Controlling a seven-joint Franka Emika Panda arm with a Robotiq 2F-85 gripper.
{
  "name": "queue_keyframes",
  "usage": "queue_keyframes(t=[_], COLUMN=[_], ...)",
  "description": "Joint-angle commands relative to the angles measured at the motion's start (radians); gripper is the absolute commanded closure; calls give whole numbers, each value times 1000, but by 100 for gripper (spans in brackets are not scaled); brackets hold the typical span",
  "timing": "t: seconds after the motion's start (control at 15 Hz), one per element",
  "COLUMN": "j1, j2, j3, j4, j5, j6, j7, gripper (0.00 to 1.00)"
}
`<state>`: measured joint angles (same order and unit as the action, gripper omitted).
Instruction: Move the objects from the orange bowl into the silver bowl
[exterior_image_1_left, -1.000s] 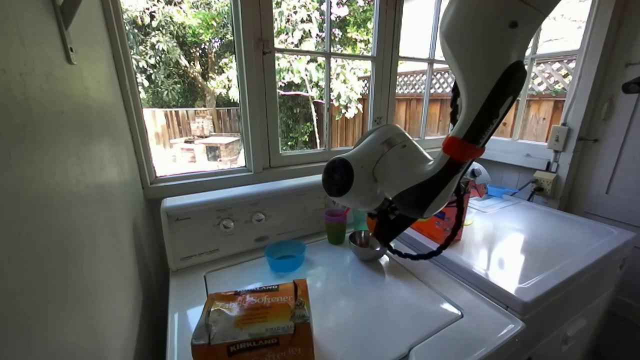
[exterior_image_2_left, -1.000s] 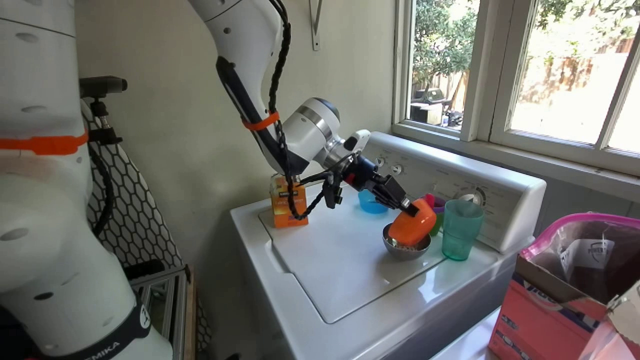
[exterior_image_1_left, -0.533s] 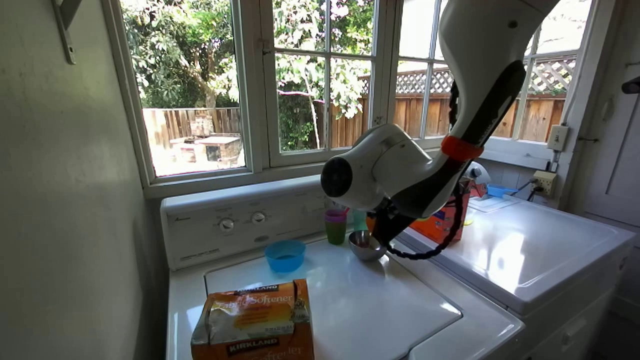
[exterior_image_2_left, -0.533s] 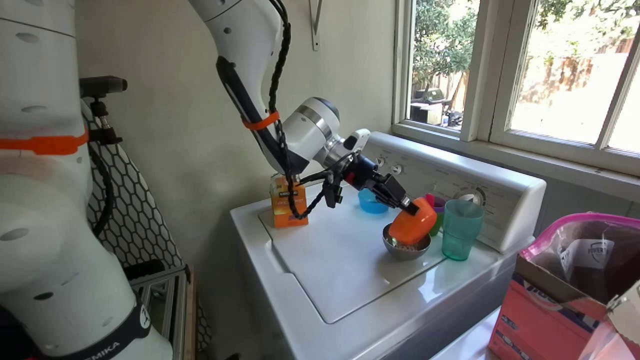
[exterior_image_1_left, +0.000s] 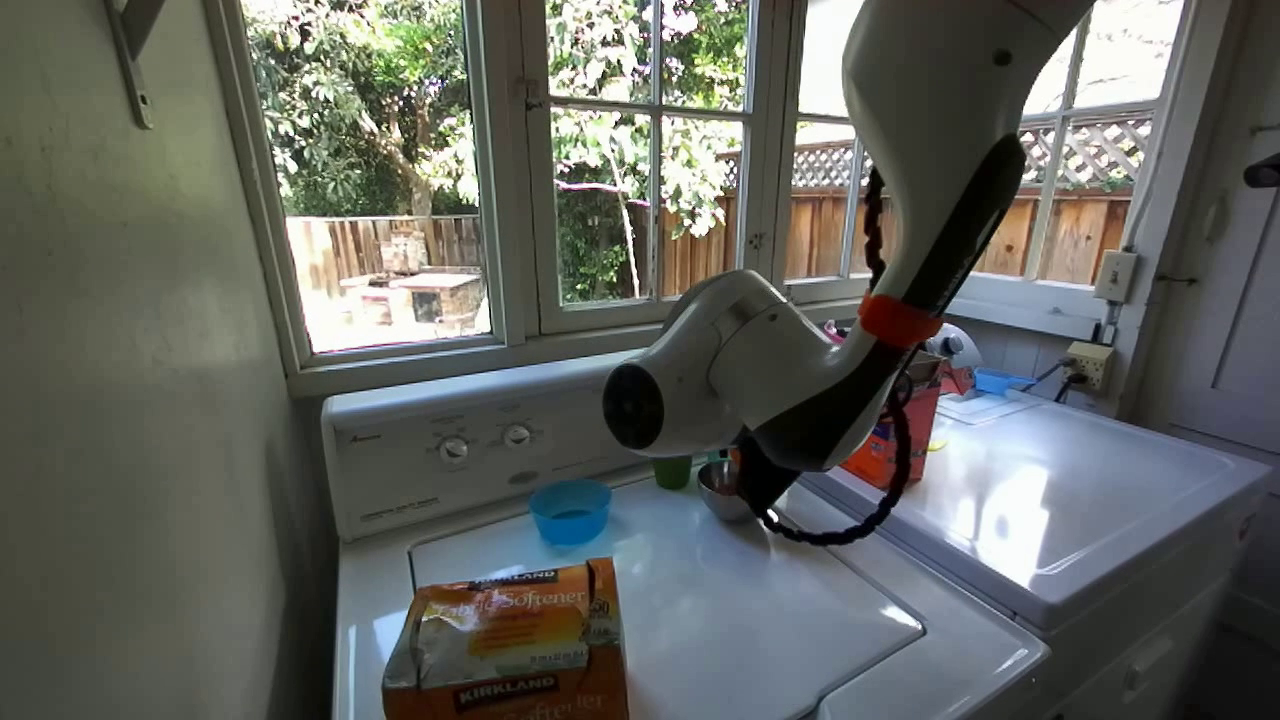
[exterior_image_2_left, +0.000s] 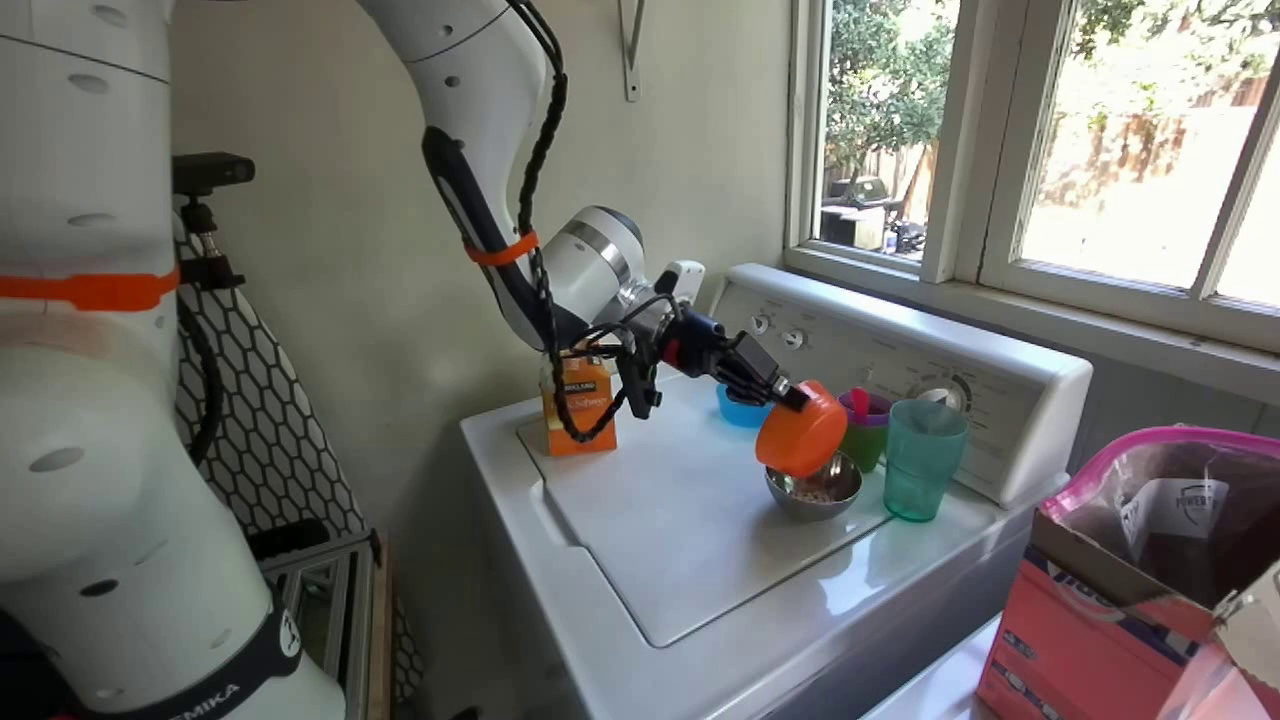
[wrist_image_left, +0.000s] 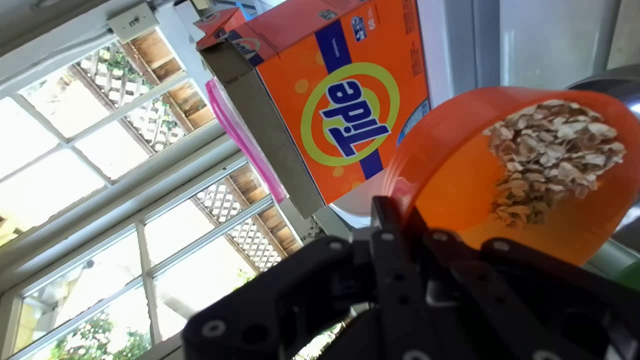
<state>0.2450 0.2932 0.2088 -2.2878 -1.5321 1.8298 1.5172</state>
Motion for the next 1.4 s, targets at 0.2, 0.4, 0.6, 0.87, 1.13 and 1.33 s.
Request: queue_keyframes(t=[0.2,0.4,0.6,0.87,1.13,1.33], j1=[38,38,39,41,46,54], j2=[98,135,163,202,242,269], j3=[20,20,17,17,16,18], j4=[40,65,87,109,120,121], j5=[-93,-134,-173,-223,-254,-278], j6=[-140,-163,-201,-246,-300,-342], j7=[-3,-4,-14,-28,-56,-84], gripper=[98,98,98,98,98,98])
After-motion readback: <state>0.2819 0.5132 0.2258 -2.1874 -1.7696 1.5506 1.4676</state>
